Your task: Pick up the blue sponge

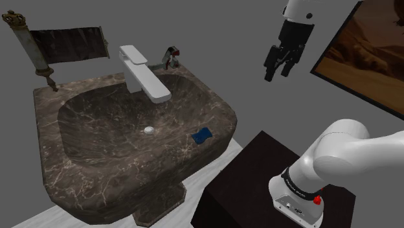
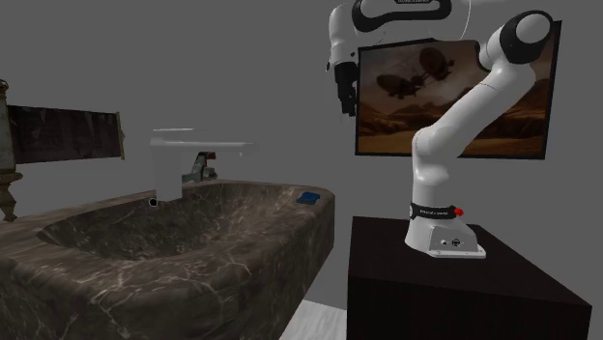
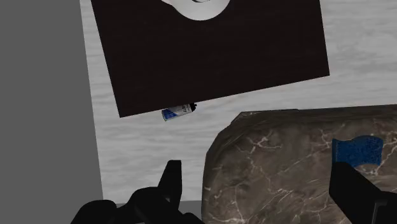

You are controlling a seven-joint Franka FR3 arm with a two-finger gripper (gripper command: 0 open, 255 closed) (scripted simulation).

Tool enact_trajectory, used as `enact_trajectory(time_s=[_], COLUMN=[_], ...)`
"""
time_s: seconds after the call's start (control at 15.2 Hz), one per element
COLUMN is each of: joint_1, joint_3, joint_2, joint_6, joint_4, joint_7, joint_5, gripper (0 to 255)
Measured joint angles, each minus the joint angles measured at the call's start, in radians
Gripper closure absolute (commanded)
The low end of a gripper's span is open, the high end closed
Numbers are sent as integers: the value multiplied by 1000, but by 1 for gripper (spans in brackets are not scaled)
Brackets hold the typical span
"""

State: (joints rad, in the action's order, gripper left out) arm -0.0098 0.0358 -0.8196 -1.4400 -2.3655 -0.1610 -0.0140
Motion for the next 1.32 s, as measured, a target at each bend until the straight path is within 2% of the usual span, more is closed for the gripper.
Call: enact_trajectory(time_s=[0.2,0.66,1.06,1.32], joint_1=[-9,-54,-111,-185], joint_3=[-38,-255,-475,-624], joint_2=[-20,-36,72,198], joint_6=[-27,-202,-408,-547], joint_4=[-38,-180,-237,-230], joint_7=[-66,-444,-784,-1014], joint_5=[-22,-146,-237,-254], gripper=[0,0,0,0])
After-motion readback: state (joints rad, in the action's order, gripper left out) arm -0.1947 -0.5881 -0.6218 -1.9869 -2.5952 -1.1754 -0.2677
